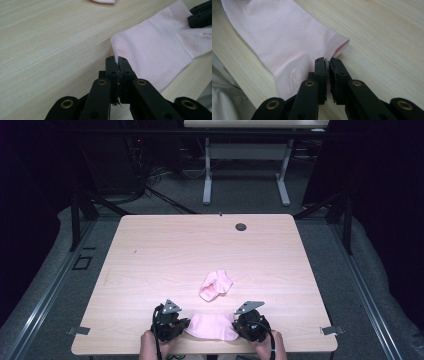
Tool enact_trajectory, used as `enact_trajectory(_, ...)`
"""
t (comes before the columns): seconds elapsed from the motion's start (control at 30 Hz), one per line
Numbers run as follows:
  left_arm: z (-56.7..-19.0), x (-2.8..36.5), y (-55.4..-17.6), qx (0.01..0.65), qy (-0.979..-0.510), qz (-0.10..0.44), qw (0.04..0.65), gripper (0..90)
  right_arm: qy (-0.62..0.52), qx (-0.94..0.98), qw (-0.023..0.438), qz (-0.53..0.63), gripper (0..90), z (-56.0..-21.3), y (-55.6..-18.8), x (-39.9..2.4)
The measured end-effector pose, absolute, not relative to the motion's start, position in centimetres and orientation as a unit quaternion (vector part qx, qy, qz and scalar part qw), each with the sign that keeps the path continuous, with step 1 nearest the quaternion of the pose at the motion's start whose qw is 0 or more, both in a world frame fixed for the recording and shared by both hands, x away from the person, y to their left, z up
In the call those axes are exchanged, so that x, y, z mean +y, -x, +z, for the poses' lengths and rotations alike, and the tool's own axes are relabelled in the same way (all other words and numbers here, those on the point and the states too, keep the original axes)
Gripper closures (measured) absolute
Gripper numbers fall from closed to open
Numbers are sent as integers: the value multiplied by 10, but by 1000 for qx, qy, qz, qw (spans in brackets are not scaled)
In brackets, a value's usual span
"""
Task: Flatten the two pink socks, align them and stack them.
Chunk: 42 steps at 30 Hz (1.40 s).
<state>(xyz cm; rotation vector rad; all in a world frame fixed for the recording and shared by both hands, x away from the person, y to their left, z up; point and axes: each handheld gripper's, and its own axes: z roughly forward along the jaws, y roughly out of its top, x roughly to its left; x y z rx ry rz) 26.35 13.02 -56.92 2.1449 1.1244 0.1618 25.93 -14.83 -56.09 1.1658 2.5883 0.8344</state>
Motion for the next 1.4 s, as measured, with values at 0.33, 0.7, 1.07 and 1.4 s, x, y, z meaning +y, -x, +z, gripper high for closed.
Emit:
enact_trajectory(0.33, -571, 130, -260, 432, -827, 61, 354, 894, -392, 867, 97, 291, 851, -554, -270, -161)
enact_trajectory(0.7, -566, 133, -260, 442, -818, 60, 364, 502, -383, 870, 84, 299, 689, -557, -274, -166)
enact_trajectory(1.07, -557, 139, -277, 456, -809, 67, 365, 206, -391, 857, 83, 325, 266, -537, -293, -180)
enact_trajectory(1.4, -552, 138, -310, 457, -809, 67, 364, 166, -397, 853, 94, 325, 202, -529, -330, -180)
